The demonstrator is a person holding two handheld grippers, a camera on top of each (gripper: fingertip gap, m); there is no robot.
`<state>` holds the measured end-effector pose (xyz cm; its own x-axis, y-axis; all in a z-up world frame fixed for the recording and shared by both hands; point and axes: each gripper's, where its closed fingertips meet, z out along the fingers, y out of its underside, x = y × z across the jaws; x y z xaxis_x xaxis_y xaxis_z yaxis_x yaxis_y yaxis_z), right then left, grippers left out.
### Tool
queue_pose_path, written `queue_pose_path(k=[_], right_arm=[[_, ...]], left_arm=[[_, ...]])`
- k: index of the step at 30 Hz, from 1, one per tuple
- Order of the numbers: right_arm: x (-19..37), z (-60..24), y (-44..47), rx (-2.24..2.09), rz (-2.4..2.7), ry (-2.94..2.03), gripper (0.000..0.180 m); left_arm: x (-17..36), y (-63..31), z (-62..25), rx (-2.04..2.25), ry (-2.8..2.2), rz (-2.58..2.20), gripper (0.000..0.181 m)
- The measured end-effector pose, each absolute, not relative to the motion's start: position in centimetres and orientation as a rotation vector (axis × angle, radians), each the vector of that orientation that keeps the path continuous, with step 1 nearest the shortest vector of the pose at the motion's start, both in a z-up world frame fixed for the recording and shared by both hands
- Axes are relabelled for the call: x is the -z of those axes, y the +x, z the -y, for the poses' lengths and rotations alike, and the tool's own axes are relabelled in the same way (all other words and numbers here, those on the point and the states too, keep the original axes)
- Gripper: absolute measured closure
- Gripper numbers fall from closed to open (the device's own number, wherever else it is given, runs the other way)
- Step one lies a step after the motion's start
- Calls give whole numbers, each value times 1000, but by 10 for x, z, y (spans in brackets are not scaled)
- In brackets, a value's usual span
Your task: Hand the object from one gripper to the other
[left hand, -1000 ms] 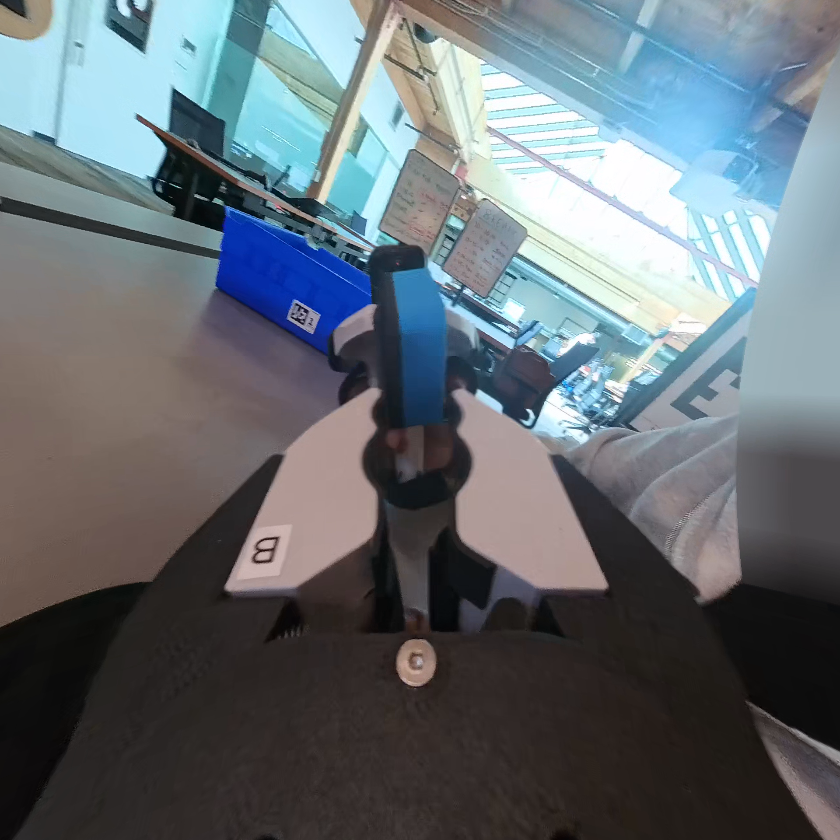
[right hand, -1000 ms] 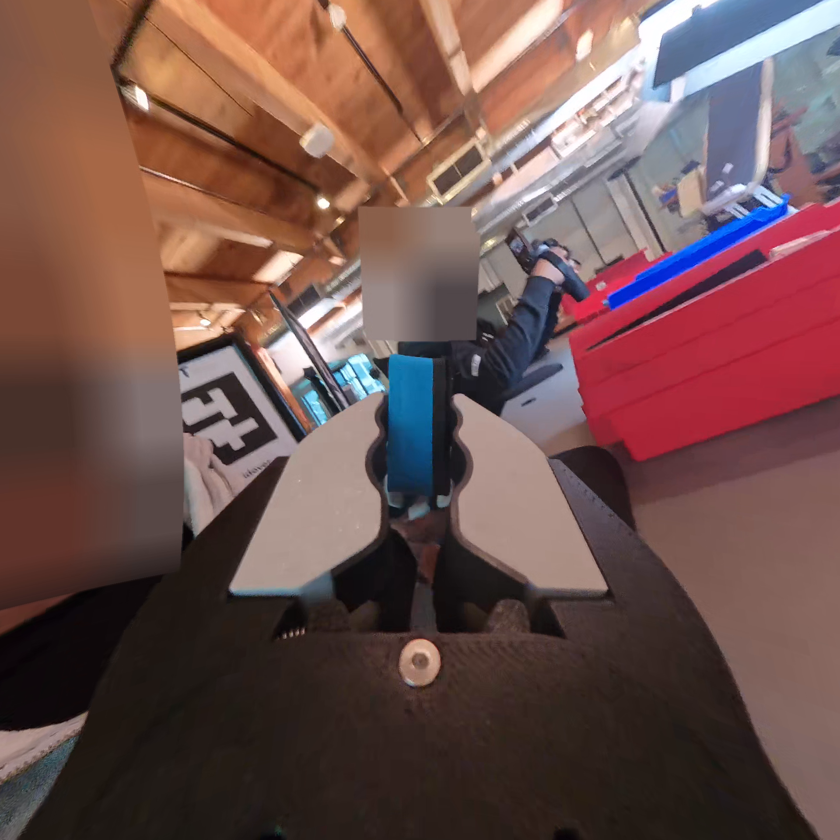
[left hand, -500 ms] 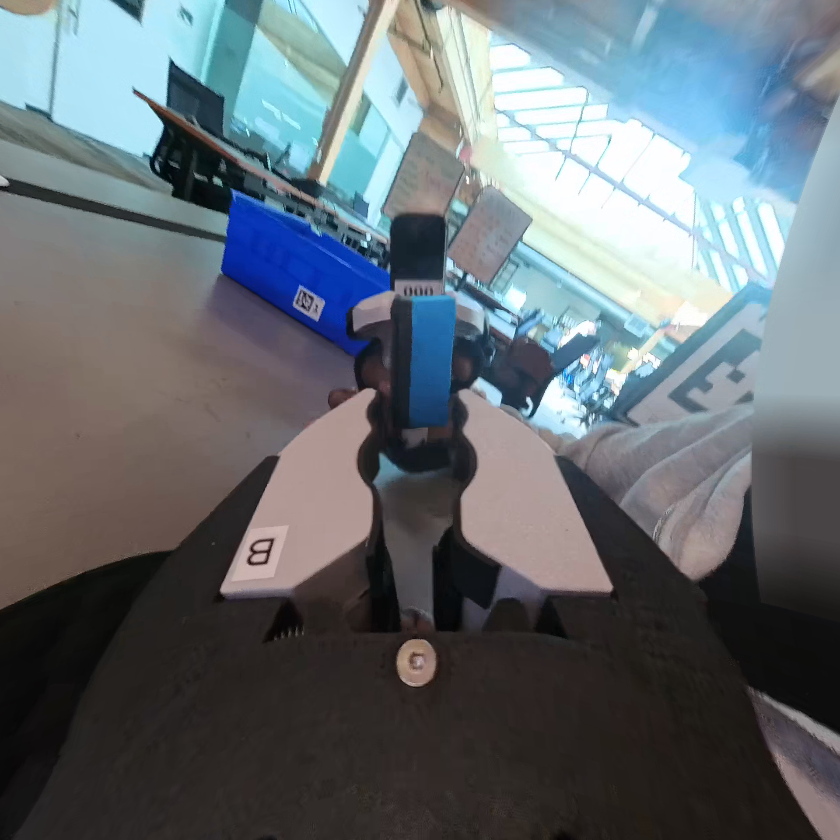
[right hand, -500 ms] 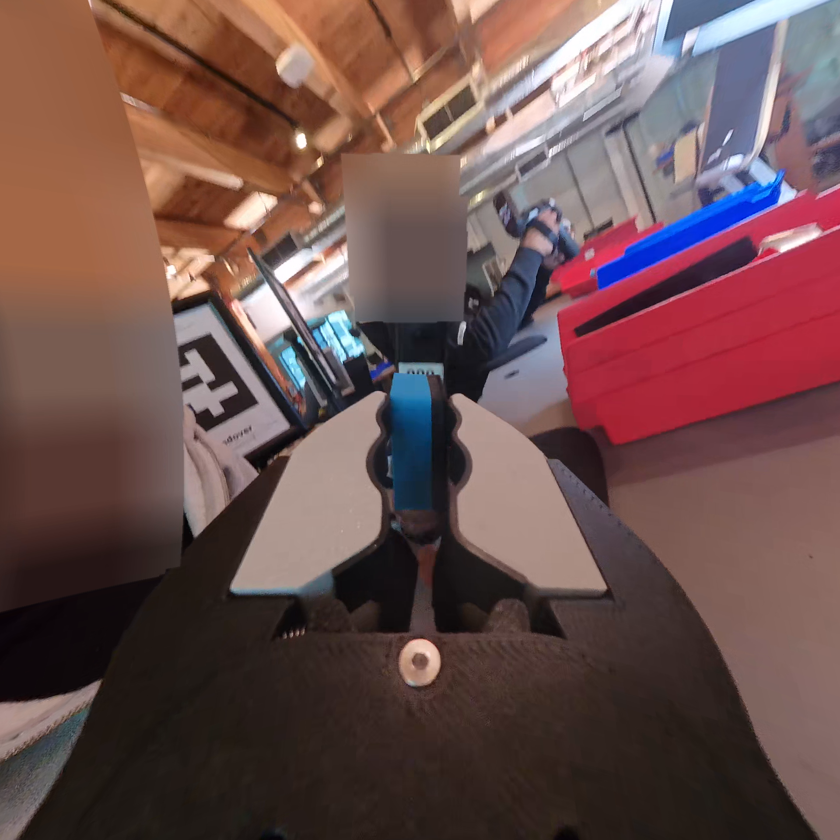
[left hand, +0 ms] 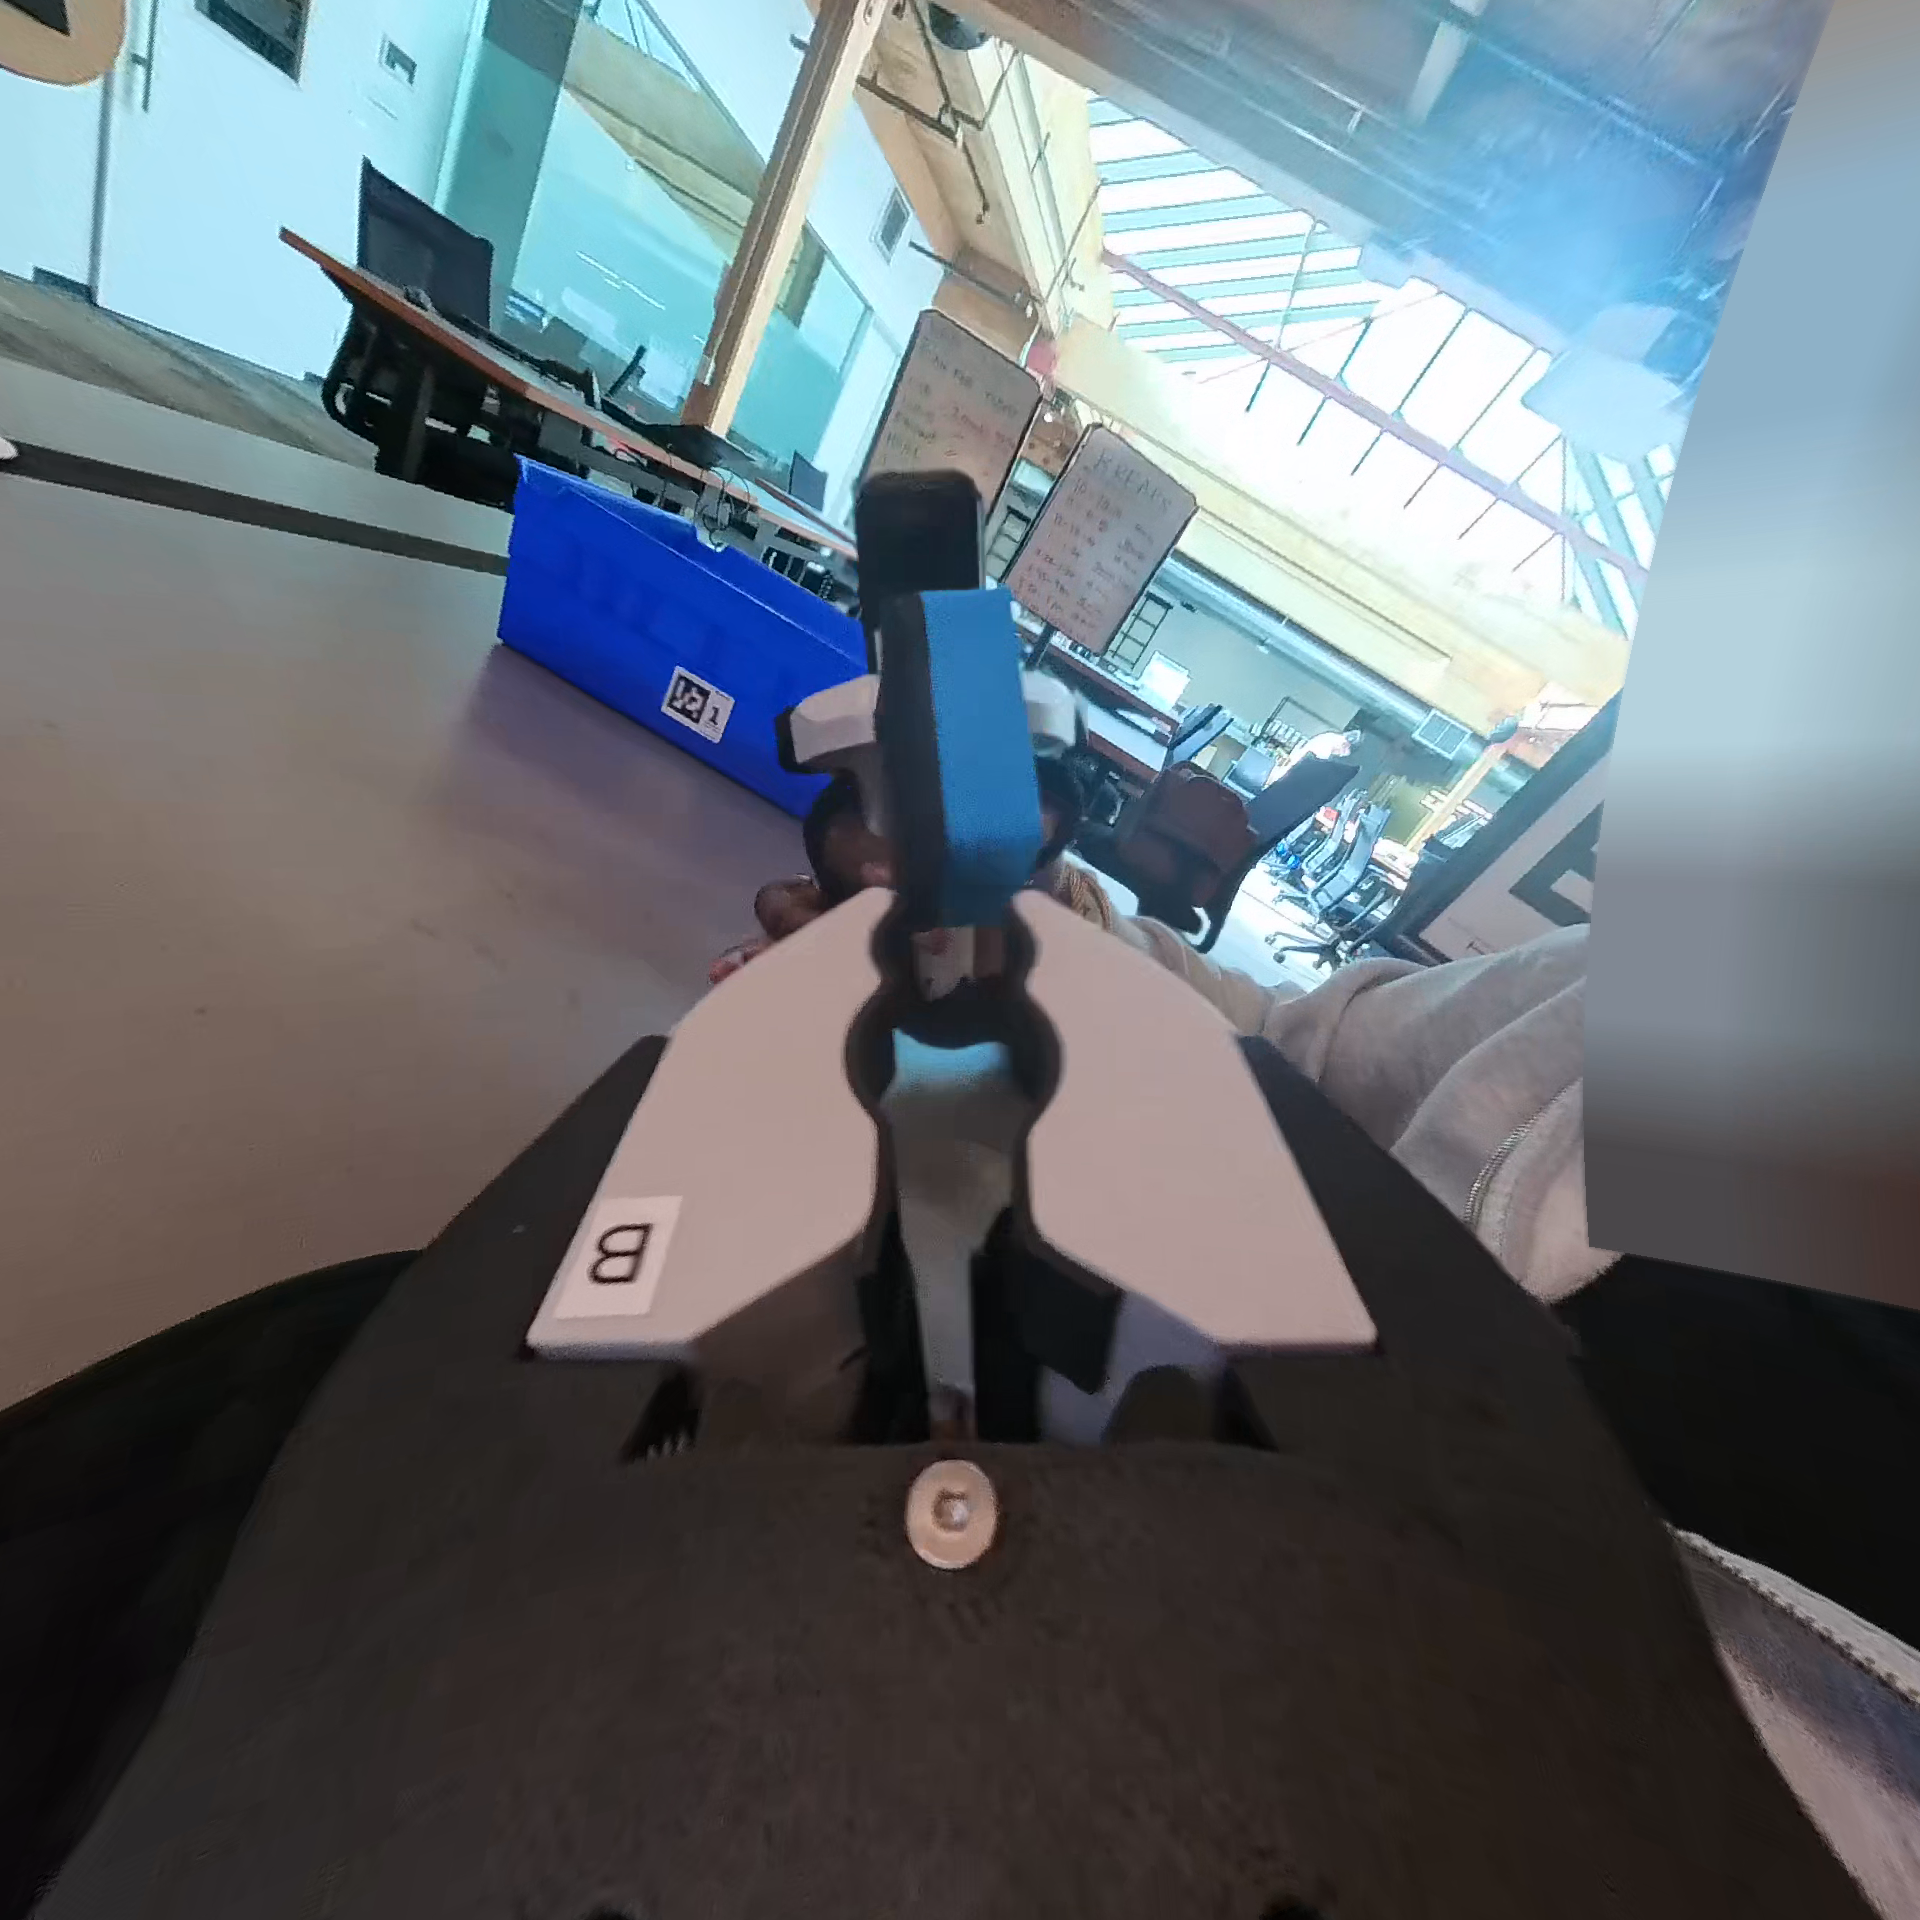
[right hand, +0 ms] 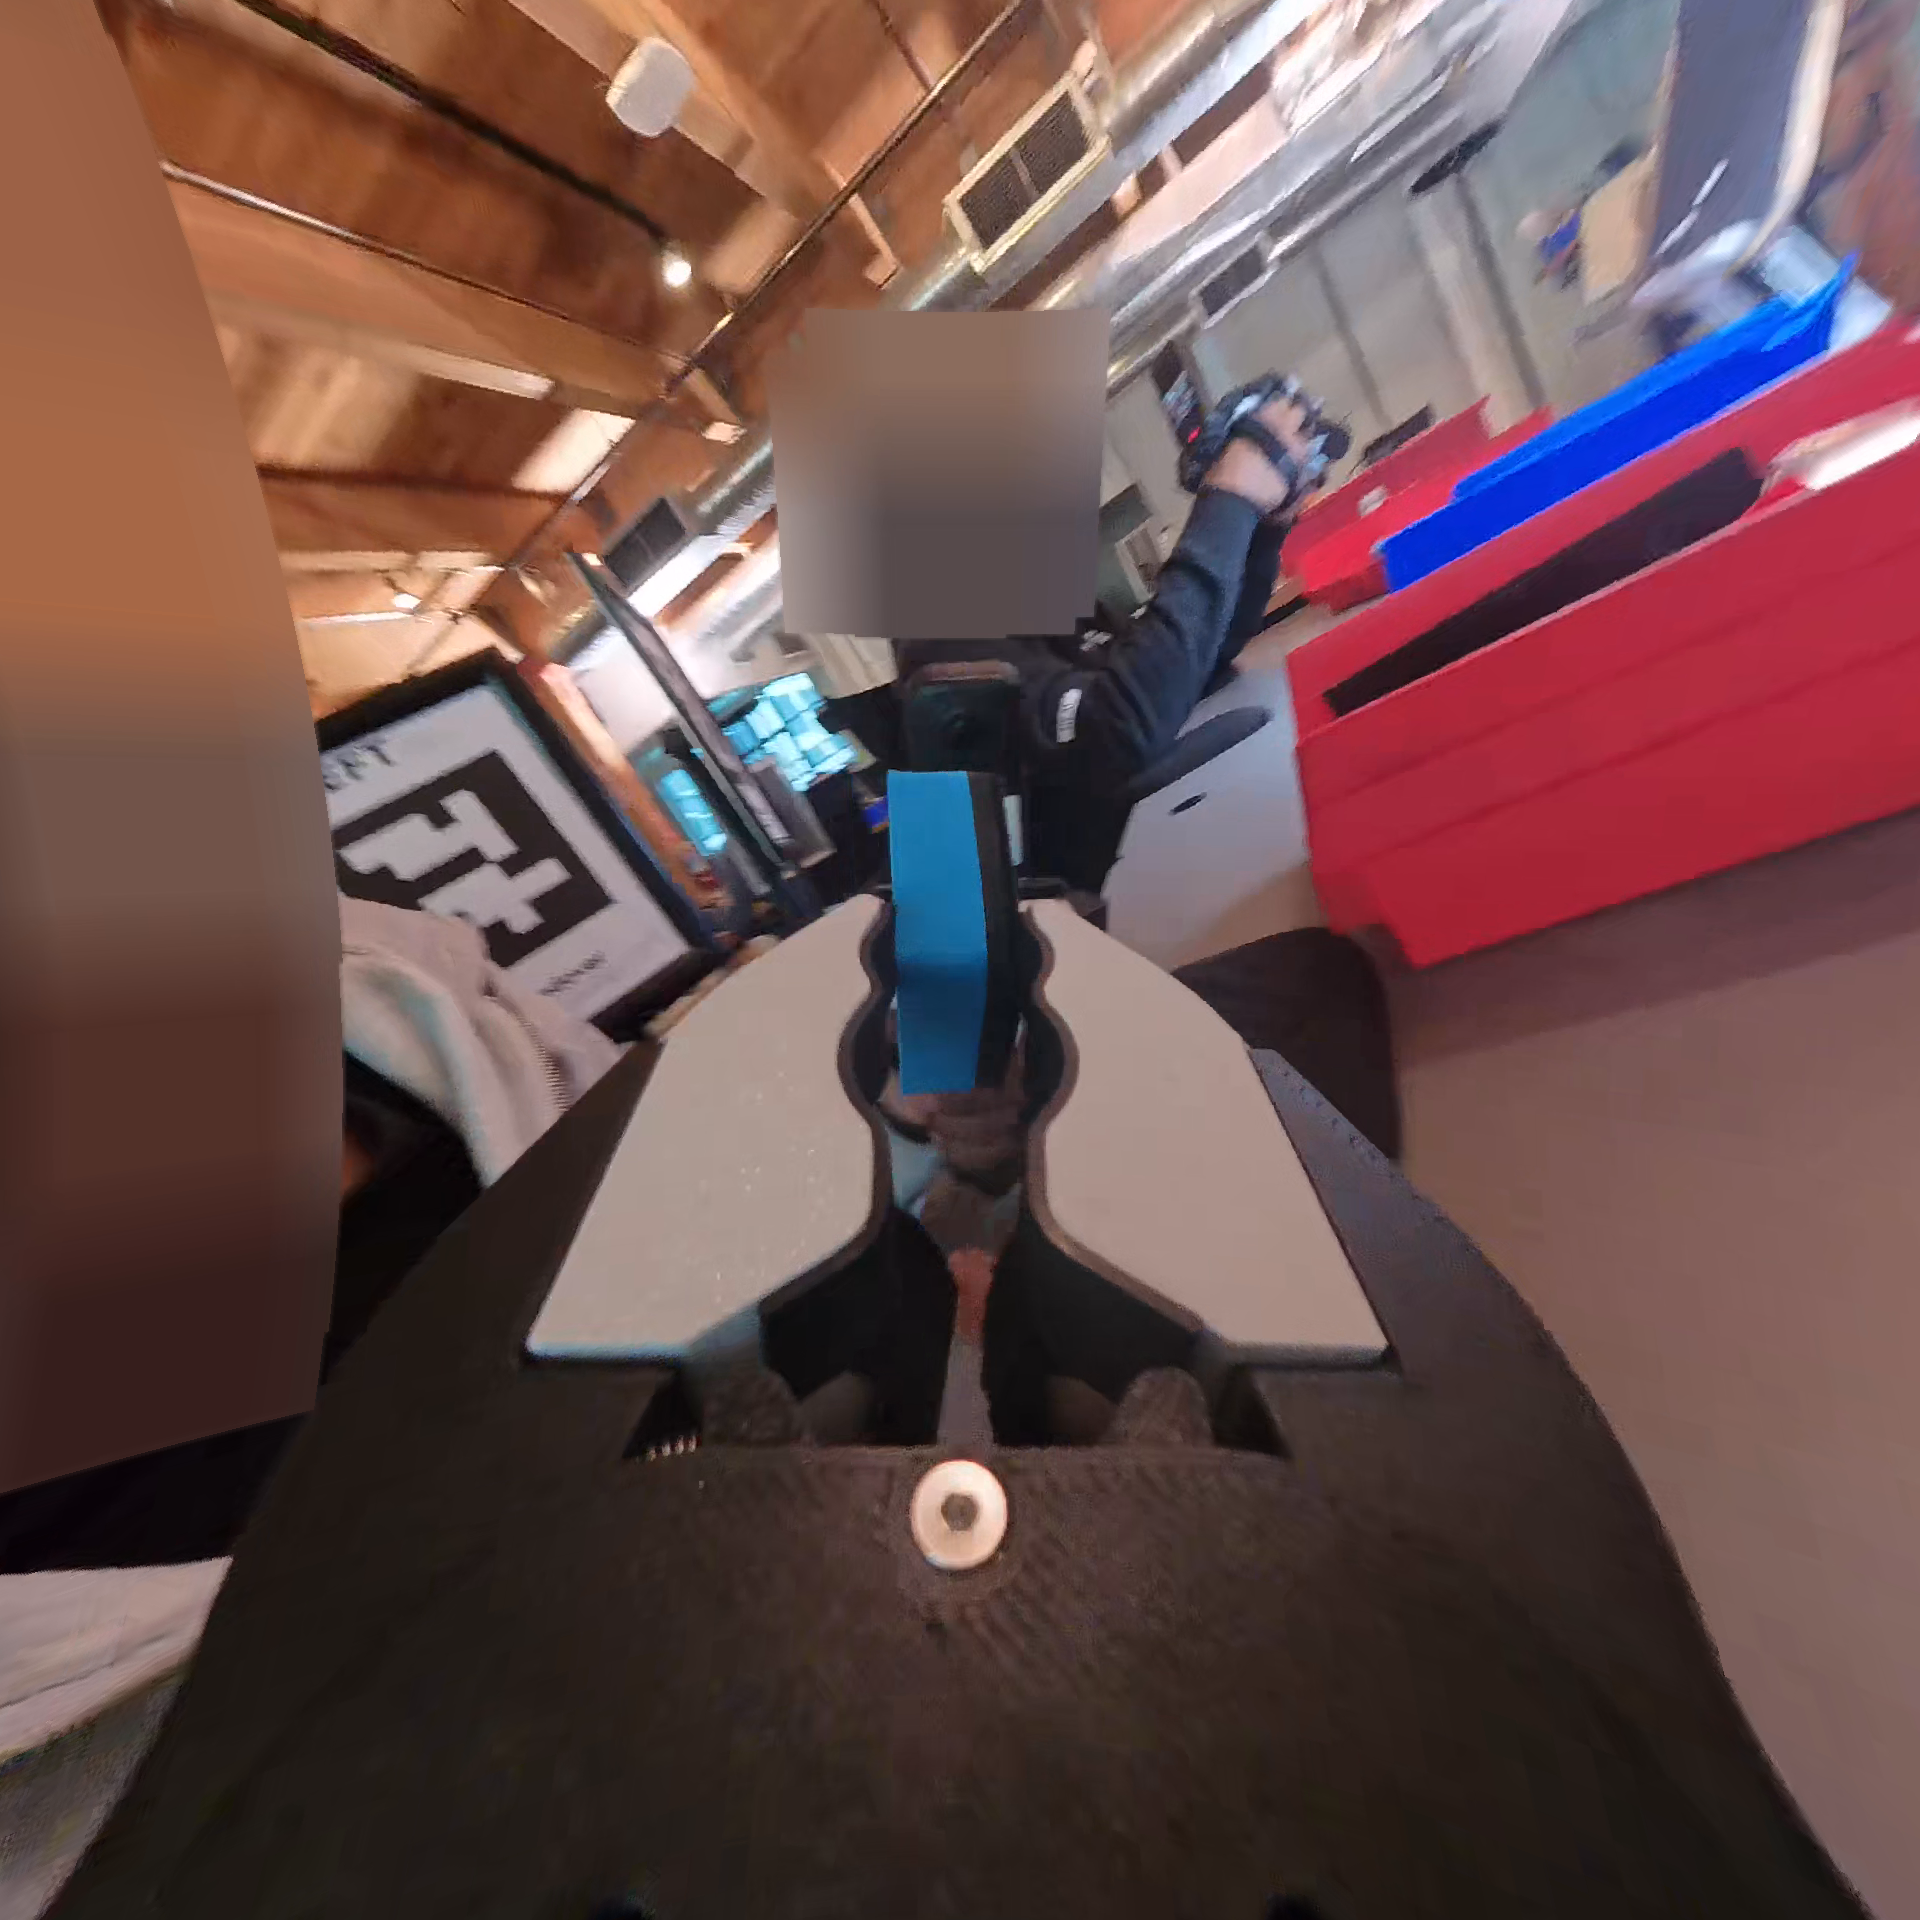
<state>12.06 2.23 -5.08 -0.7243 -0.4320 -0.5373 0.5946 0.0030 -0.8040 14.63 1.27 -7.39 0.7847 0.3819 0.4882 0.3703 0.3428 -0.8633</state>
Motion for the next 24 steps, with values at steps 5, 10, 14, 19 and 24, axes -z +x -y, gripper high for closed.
queue_pose_path(k=[5,10,14,19,24], right_arm=[[45,-24,112,1927,-1484,211,158],[54,-16,119,1908,-1527,213,158],[58,-17,123,1837,-1633,154,152],[72,-20,148,1731,-1857,-84,157],[64,-18,138,1823,-1762,8,158]], left_arm=[[72,142,-14,-20,-1225,735,129],[62,136,-9,-82,-1103,732,158],[69,143,-12,-37,-1209,727,159],[85,159,-21,37,-1402,686,158],[78,146,-17,-22,-1298,728,144]])
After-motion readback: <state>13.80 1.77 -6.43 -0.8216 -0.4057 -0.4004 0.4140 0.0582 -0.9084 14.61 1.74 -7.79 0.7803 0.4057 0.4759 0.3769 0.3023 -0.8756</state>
